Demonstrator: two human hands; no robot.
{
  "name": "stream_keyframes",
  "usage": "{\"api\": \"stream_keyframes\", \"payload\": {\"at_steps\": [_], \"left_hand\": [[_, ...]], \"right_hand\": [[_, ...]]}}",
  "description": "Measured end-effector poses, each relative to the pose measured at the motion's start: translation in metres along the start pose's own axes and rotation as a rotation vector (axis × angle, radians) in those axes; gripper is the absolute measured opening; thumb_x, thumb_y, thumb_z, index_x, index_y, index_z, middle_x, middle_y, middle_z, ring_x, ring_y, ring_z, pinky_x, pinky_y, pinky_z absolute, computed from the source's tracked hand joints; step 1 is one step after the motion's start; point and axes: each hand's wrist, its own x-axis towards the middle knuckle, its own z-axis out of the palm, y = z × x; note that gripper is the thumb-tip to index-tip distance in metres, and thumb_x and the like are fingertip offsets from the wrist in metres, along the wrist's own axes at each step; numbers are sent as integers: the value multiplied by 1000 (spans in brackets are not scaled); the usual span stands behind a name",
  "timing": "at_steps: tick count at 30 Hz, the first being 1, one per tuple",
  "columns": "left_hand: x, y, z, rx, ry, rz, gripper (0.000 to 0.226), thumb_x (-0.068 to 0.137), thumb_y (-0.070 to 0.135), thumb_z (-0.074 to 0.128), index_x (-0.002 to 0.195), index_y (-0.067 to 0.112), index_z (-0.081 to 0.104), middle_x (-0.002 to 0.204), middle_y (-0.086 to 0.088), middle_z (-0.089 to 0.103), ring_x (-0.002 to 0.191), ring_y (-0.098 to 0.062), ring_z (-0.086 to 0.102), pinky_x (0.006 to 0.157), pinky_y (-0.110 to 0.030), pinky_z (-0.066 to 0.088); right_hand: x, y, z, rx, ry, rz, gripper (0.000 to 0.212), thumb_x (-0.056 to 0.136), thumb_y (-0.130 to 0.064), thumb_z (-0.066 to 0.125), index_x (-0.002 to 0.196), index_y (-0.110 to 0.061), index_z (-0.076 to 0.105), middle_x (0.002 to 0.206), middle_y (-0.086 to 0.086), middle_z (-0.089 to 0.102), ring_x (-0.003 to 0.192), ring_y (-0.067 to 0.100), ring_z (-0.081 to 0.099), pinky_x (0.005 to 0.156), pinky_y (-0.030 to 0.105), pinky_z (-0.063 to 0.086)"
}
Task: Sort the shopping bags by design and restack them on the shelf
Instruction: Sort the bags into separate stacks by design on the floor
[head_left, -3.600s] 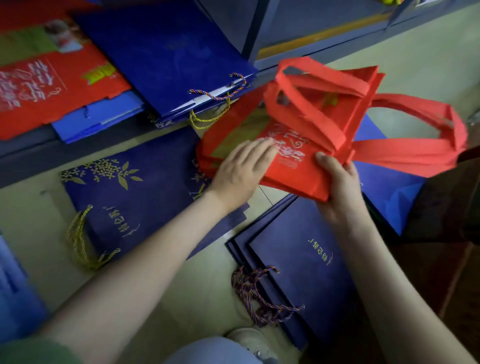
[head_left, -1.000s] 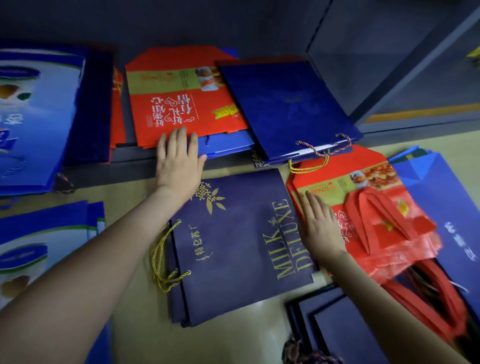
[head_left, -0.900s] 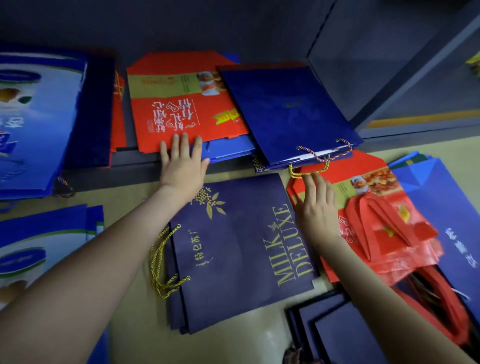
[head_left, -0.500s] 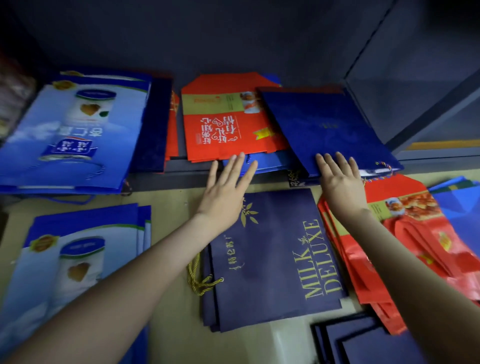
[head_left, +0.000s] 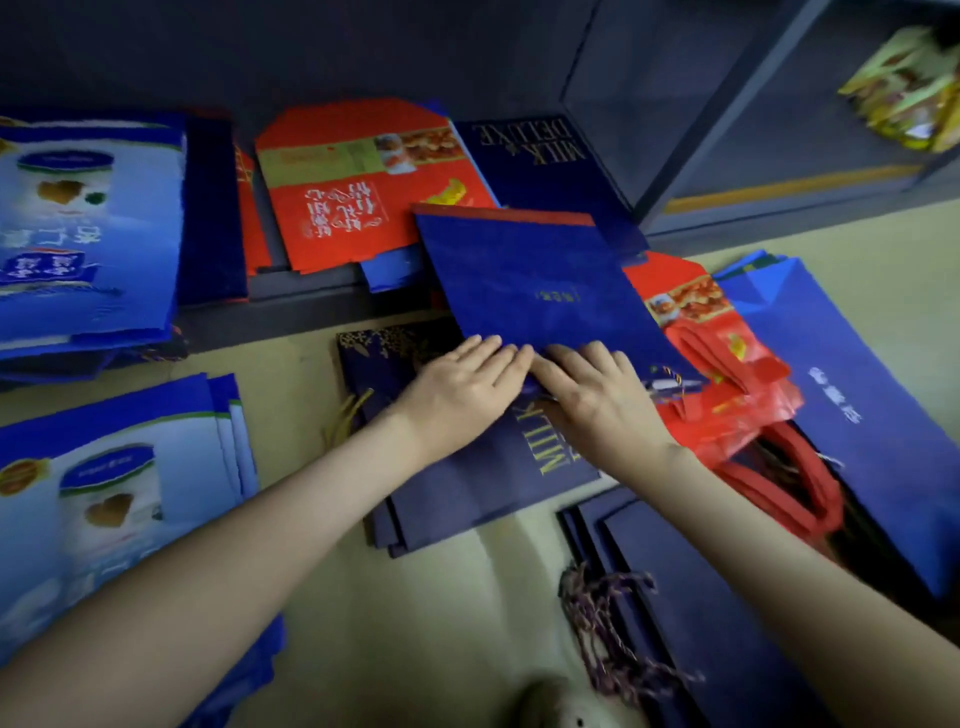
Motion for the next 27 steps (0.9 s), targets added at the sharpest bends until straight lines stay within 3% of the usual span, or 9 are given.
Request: {"api": "stream_keyframes", "payload": {"at_steps": [3, 6, 9, 12, 15, 17, 19, 24, 27], "left_hand": [[8, 9, -18, -45, 61, 37, 41, 98, 3, 31, 100, -1, 72, 100, -16, 71, 92, -32, 69, 76, -43, 58], [29, 23, -38, -128, 155, 74, 45, 101, 3, 27, 100, 0, 72, 103, -16, 71, 96, -32, 68, 80, -43, 57], [52, 39, -49, -221, 200, 182, 39, 98, 1, 34, 100, 0, 72, 104, -15, 71, 100, -31, 67, 86, -44, 55], [64, 47, -39, -324, 111, 310, 43, 92, -7, 30, 106, 0, 71, 108, -14, 70, 103, -30, 66, 91, -42, 53], [66, 62, -18, -259, -96, 365, 45, 78, -4, 45, 118, 6, 65, 116, -13, 67, 112, -30, 61, 98, -44, 45], [61, 83, -9, -141, -354, 387, 52, 86, 4, 50, 138, 11, 47, 138, -15, 50, 132, -30, 43, 111, -44, 28], [48, 101, 4, -76, -596, 347, 55, 98, 11, 36, 150, 18, 21, 155, -15, 22, 143, -28, 20, 116, -41, 12], [16, 132, 38, -223, -886, 235, 53, 104, 26, 32, 152, 26, 9, 156, -21, 10, 144, -32, 14, 116, -38, 19], [1, 141, 55, -310, -1007, 260, 54, 104, 26, 30, 152, 15, 7, 158, -15, 9, 145, -24, 11, 115, -33, 19]], "right_hand": [[-23, 27, -26, 20, -30, 184, 54, 77, -28, 57, 127, -10, 57, 114, 9, 66, 81, 31, 60, 60, 35, 46], [-56, 39, -52, -59, -27, 240, 66, 66, -4, 75, 129, -9, 56, 108, 9, 70, 70, 30, 59, 45, 28, 45], [-89, 28, -83, -86, -54, 321, 90, 55, 11, 73, 139, -13, 47, 125, 16, 61, 62, 31, 60, 36, 25, 39], [-121, 3, -98, -145, -177, 411, 101, 50, 13, 64, 144, -13, 39, 136, 22, 51, 47, 28, 54, 34, 23, 31], [-142, -23, -90, -205, -334, 525, 96, 56, 7, 62, 145, -11, 32, 138, 16, 50, 39, 23, 54, 32, 21, 31], [-153, -33, -72, -157, -472, 605, 90, 78, 1, 55, 149, -10, 0, 155, 12, 24, 67, 26, 66, 45, 29, 43], [-167, -40, -55, -52, -650, 685, 86, 89, 0, 42, 147, -15, -20, 160, 7, -1, 95, 28, 62, 63, 35, 48], [-202, -56, -15, 314, -780, 818, 99, 88, -18, 55, 144, -31, -26, 159, 4, -8, 125, 33, 41, 84, 44, 49], [-210, -55, 2, 257, -813, 734, 102, 84, -45, 60, 147, -31, -18, 159, -1, -6, 130, 28, 30, 84, 46, 49]]}}
